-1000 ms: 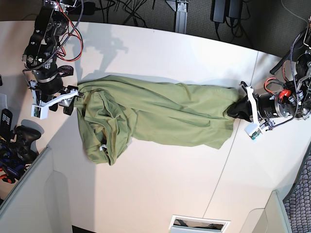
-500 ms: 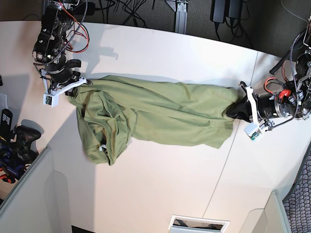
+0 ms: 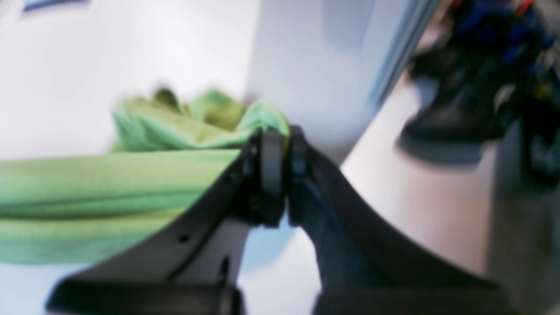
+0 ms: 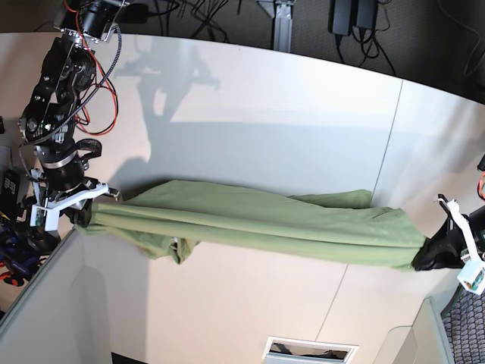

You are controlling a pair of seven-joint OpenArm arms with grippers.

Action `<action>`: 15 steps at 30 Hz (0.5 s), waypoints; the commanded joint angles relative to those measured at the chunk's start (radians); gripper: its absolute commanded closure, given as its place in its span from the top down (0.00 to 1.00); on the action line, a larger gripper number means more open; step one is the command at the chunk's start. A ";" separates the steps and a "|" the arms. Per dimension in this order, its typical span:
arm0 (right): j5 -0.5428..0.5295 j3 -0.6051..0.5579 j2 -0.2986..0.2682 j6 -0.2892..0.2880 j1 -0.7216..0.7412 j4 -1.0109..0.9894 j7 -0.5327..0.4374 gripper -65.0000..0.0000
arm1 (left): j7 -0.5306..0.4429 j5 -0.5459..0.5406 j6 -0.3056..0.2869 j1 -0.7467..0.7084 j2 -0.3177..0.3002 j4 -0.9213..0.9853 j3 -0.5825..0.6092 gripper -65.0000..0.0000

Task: Layout the t-shirt on the table in an organized manner, then fold the t-shirt properly
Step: 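Lift the shirt with both grippers and drag it to spread flat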

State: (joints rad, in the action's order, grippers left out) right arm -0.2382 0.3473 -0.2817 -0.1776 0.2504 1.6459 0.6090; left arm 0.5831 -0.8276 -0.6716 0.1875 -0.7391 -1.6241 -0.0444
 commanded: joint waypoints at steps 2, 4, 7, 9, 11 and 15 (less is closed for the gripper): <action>0.014 0.011 -0.018 0.013 0.038 0.018 -0.008 0.00 | -0.016 -0.011 -0.006 0.025 -0.029 -0.013 -0.016 0.00; 0.014 0.011 -0.017 0.013 0.033 0.018 0.007 0.00 | 0.002 -0.024 -0.012 0.015 -0.028 -0.013 -0.016 0.00; 0.013 0.027 -0.018 0.013 -0.016 0.020 0.027 0.00 | 0.058 -0.107 -0.027 -0.032 -0.028 -0.018 -0.016 0.00; 0.013 0.058 -0.017 0.013 -0.068 0.021 0.027 0.00 | 0.101 -0.174 -0.027 -0.093 -0.028 -0.040 -0.016 0.00; 0.013 0.105 -0.015 0.013 -0.121 0.021 0.027 0.00 | 0.113 -0.190 -0.027 -0.162 -0.027 -0.074 -0.016 0.00; -0.053 0.210 -0.014 0.013 -0.222 0.021 0.029 0.15 | 0.121 -0.189 -0.027 -0.281 -0.022 -0.135 -0.016 0.00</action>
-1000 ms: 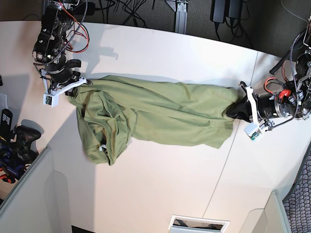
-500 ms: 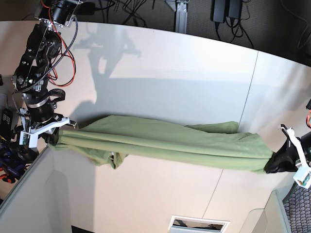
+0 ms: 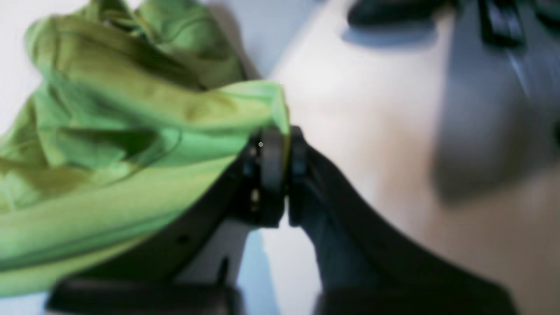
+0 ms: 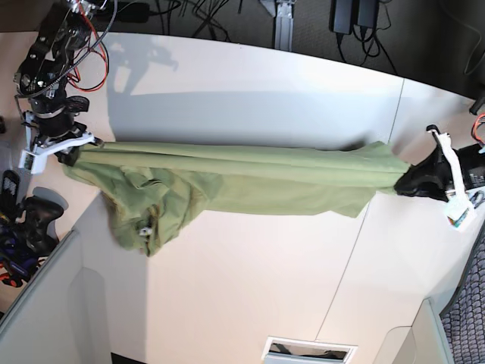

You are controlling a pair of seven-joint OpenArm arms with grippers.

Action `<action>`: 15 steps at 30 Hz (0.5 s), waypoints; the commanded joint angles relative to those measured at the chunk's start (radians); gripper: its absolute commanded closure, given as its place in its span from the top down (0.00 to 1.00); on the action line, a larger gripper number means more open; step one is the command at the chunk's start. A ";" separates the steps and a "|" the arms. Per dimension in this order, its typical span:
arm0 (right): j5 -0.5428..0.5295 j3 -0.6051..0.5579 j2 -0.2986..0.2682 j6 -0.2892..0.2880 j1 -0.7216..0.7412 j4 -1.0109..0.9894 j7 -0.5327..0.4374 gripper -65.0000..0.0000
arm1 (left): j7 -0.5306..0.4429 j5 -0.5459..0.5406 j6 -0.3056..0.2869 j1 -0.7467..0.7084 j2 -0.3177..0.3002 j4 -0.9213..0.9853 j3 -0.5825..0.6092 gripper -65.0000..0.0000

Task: Layout the t-shirt on the table in an organized manner, then fold the t-shirt properly
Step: 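Lift the shirt with both grippers and drag it to spread flat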

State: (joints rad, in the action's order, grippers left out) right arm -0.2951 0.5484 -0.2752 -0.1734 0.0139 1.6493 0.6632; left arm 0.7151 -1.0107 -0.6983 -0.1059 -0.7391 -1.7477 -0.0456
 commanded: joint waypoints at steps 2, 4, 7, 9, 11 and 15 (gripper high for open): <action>-0.021 0.055 -0.021 0.010 -0.032 0.018 -0.026 0.41 | 0.000 -0.006 0.000 -0.037 -0.022 -0.031 -0.014 0.00; -0.039 0.095 -0.021 0.010 -0.070 0.018 -0.026 0.50 | 0.000 -0.006 0.000 -0.076 -0.022 -0.035 -0.014 0.00; -0.078 0.151 -0.021 0.010 -0.105 0.018 -0.018 0.50 | 0.001 -0.006 0.000 -0.117 -0.016 -0.035 -0.014 0.00; -0.136 0.180 -0.020 0.009 -0.109 0.018 -0.007 0.50 | 0.003 -0.006 0.000 -0.137 -0.006 -0.035 -0.014 0.00; -0.187 0.187 -0.011 0.007 -0.108 0.021 -0.004 0.50 | 0.004 -0.006 0.000 -0.159 0.003 -0.035 -0.014 0.00; -0.267 0.151 0.054 -0.072 -0.100 0.035 -0.003 0.50 | 0.005 -0.002 0.000 -0.185 0.019 -0.035 -0.014 0.00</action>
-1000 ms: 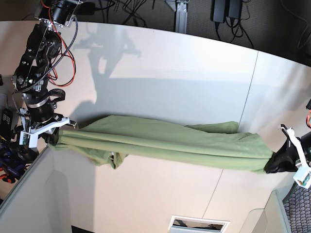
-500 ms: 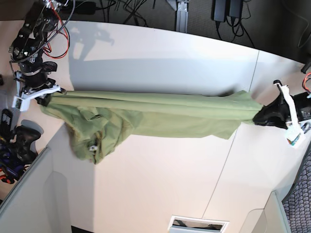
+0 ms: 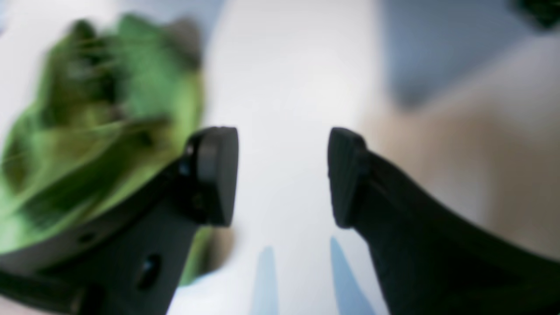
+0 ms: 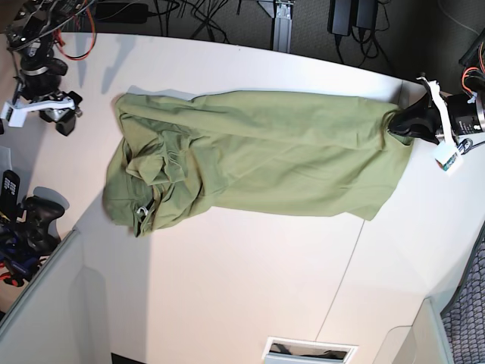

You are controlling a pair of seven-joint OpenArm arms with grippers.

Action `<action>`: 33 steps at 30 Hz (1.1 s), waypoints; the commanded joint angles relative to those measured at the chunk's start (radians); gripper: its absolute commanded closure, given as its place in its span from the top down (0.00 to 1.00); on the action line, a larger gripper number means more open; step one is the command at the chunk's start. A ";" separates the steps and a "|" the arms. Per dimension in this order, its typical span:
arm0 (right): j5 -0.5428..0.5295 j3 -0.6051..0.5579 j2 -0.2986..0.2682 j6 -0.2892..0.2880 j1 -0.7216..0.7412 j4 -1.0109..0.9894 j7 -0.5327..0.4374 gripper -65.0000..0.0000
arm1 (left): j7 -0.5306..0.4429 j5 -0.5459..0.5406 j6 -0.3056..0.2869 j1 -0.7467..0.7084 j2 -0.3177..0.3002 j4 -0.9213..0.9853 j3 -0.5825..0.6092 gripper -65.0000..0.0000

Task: Layout the t-shirt on the table in an organized manner, then fold the t-shirt properly
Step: 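Lift the shirt with both grippers and drag it to spread flat, then pull the shirt edge outward with the right gripper to flatten it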

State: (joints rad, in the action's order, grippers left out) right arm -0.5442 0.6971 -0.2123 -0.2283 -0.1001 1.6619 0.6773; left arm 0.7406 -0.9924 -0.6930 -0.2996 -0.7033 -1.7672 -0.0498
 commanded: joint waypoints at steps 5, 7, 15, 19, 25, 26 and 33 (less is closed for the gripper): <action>0.001 -0.131 0.120 -0.033 0.046 0.038 -0.022 0.50 | -0.021 -0.019 -0.005 0.008 0.002 -0.016 -0.010 0.00; 0.030 -0.182 0.169 -0.033 0.063 0.040 -0.031 0.50 | -0.017 -0.017 -0.005 0.008 0.003 -0.016 -0.010 0.00; 0.209 -0.288 0.278 -0.030 0.148 0.040 -0.057 0.50 | -0.018 -0.005 -0.005 0.008 0.002 -0.016 -0.010 0.00; 0.310 -0.343 0.279 -0.005 0.150 0.022 -0.080 0.50 | -0.018 -0.006 -0.005 0.008 0.003 -0.016 -0.010 0.00; 0.407 -0.379 0.278 0.039 0.159 -0.061 -0.132 0.50 | -0.018 -0.007 -0.005 0.008 0.005 -0.016 -0.010 0.00; 0.415 -0.379 0.278 0.039 0.161 -0.072 -0.142 0.46 | -0.018 -0.007 -0.005 0.008 0.005 -0.016 -0.010 0.00; 0.435 -0.379 0.260 0.038 0.161 -0.084 -0.165 0.00 | -0.032 -0.006 -0.005 0.019 0.005 -0.016 -0.011 0.00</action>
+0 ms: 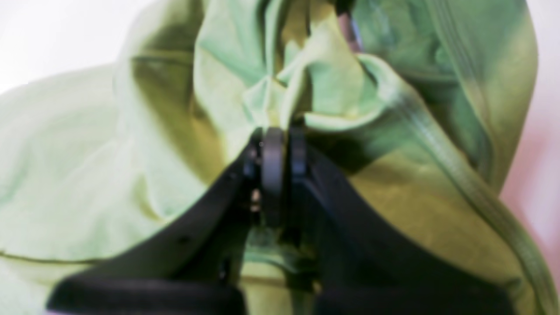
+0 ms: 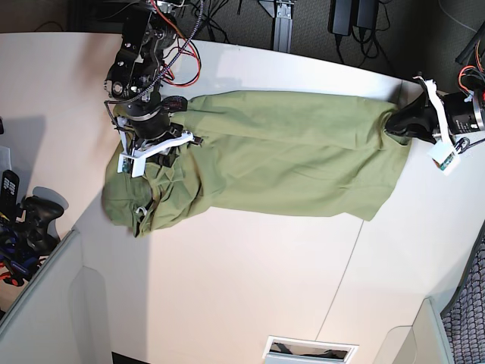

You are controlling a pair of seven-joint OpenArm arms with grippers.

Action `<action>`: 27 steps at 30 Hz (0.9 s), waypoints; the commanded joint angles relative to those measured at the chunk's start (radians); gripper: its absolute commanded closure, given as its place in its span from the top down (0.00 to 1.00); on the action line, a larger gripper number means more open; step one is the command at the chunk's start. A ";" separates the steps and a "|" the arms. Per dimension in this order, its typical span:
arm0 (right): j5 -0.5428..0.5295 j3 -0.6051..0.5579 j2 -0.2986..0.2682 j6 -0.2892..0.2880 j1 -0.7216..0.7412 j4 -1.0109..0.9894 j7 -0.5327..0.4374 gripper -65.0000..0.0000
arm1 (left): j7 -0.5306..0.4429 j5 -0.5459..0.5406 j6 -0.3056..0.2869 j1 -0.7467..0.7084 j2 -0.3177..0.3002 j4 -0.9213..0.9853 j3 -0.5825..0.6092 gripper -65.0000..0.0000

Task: Layout the t-shirt on the table in an organized manner, then fold the t-shirt properly
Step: 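Pull the shirt edge outward with the right gripper to flatten it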

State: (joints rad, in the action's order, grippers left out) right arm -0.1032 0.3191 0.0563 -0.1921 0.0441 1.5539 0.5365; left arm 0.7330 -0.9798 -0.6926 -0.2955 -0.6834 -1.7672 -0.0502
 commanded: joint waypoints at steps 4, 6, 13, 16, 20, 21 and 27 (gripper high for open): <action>-0.005 0.005 -0.077 0.002 0.013 0.115 -0.003 0.00 | -0.026 -0.019 -0.006 0.063 -0.018 -0.016 -0.024 0.00; -0.005 0.024 -0.124 0.002 0.010 0.177 0.037 0.00 | -0.025 -0.019 -0.006 0.077 -0.018 -0.016 -0.045 0.00; -0.116 0.183 -0.276 0.002 0.009 0.238 0.074 0.00 | -0.026 -0.034 -0.006 0.085 -0.018 -0.072 -0.116 0.00; -0.146 0.274 -0.331 0.001 0.008 0.238 0.083 0.00 | -0.026 -0.034 -0.006 0.088 -0.018 -0.116 -0.140 0.00; -0.214 0.373 -0.393 0.000 -0.032 0.237 0.122 0.00 | -0.018 -0.043 -0.006 0.069 -0.018 -0.145 -0.143 0.00; -0.219 0.386 -0.400 -0.006 -0.054 0.236 0.122 0.00 | -0.011 -0.051 -0.006 0.058 -0.018 -0.145 -0.143 0.00; -0.239 0.398 -0.397 -0.018 -0.153 0.204 0.115 0.00 | 0.001 -0.056 -0.006 -0.012 -0.013 -0.145 -0.140 0.00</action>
State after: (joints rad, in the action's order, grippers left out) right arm -0.3374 0.7090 -0.3172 -0.2142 -0.1196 1.7443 0.6849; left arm 0.7540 -1.0187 -0.6926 -0.3149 -0.6811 -1.8980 -0.1822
